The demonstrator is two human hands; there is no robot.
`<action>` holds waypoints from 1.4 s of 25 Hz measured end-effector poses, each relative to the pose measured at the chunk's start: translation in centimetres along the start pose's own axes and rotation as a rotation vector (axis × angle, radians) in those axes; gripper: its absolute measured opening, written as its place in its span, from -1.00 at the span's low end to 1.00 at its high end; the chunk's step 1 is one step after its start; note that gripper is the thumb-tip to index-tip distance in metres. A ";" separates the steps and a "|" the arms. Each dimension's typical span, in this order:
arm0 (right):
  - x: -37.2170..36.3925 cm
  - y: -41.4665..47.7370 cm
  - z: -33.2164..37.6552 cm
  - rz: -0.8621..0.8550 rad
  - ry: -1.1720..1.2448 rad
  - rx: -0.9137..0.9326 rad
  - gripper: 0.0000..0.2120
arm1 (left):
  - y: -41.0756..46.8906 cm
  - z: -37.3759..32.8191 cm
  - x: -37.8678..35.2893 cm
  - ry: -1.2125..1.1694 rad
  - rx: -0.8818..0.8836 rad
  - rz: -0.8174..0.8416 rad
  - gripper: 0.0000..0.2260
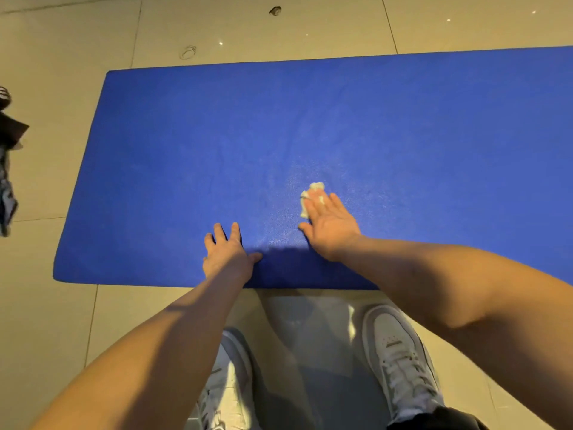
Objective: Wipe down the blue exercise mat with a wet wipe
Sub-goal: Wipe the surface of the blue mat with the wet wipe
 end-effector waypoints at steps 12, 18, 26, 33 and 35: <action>-3.4 -1.5 10.4 0.053 0.006 0.311 -0.38 | -1.1 1.5 -0.1 -0.001 0.007 -0.004 -0.22; -1.9 -4.4 1.6 0.012 -0.037 -0.006 -0.36 | -1.4 1.7 -0.3 0.014 0.004 0.000 -0.22; -3.2 -5.0 11.3 -0.006 0.153 0.205 -0.39 | -1.2 2.1 -0.5 0.011 -0.030 -0.033 -0.25; -3.8 -7.3 11.1 0.096 -0.001 0.355 -0.41 | -1.2 3.3 -1.4 -0.015 -0.014 -0.053 -0.29; -3.9 -9.2 9.4 0.131 -0.052 0.332 -0.39 | -1.3 3.4 -1.6 -0.015 -0.008 -0.054 -0.30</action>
Point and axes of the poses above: each hand's wrist, its own y-axis towards the middle knuckle, its own x-axis out of the back of the hand, z = x × y, the point moved 10 cm from there along y, towards the middle knuckle, and after that the axes turned 15 degrees about x, right-handed, at the moved point
